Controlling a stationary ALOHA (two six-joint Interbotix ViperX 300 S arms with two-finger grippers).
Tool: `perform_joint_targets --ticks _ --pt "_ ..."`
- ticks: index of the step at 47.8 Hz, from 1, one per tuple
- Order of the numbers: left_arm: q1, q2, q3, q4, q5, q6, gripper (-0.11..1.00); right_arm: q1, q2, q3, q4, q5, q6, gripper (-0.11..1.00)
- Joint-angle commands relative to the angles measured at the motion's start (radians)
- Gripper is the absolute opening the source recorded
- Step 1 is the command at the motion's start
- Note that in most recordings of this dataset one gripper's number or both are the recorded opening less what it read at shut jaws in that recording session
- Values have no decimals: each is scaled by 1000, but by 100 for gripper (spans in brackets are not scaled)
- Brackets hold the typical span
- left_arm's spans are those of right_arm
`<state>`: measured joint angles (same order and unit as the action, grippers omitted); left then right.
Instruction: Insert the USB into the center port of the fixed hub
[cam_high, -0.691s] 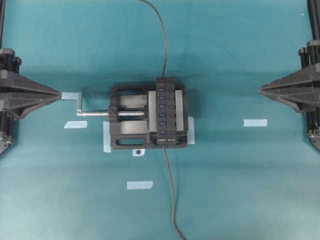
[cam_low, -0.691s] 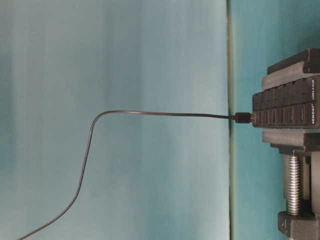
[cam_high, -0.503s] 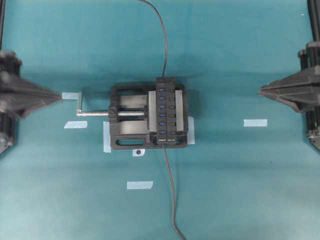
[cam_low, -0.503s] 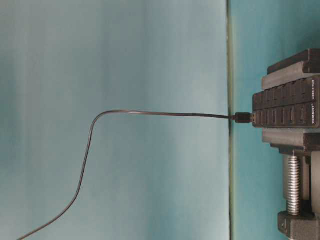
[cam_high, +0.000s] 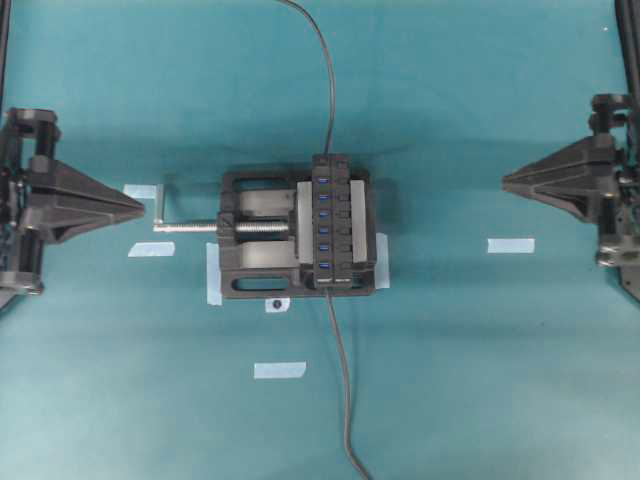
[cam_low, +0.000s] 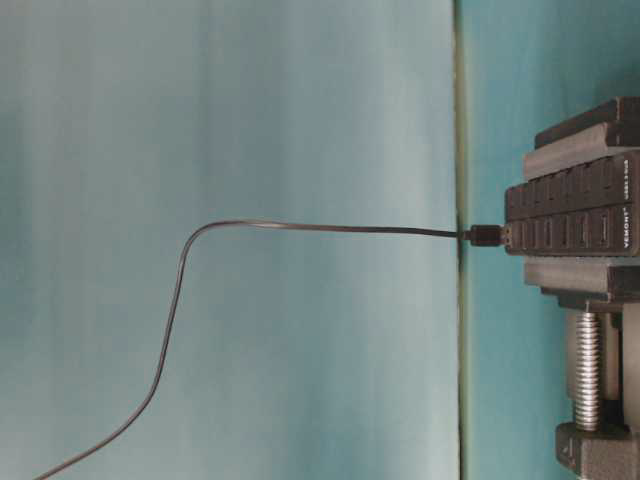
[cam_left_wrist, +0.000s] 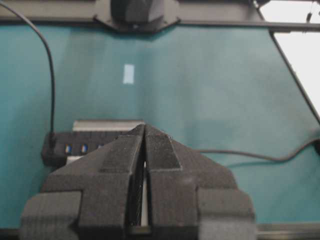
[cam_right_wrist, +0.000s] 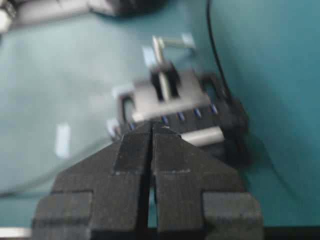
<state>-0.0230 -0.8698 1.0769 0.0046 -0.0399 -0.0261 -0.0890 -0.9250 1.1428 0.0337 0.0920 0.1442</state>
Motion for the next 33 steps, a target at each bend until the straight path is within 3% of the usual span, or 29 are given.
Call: perform_joint_targets --ticks 1,15,33 --pt "0 35 -38 5 -3 -2 0 -17 43 -64 -41 67 6 1" --pt "2 110 -66 3 -2 -2 0 -29 186 -158 -146 207 3 1" --pt "2 114 -80 5 8 -2 0 -66 420 -272 -199 241 3 1"
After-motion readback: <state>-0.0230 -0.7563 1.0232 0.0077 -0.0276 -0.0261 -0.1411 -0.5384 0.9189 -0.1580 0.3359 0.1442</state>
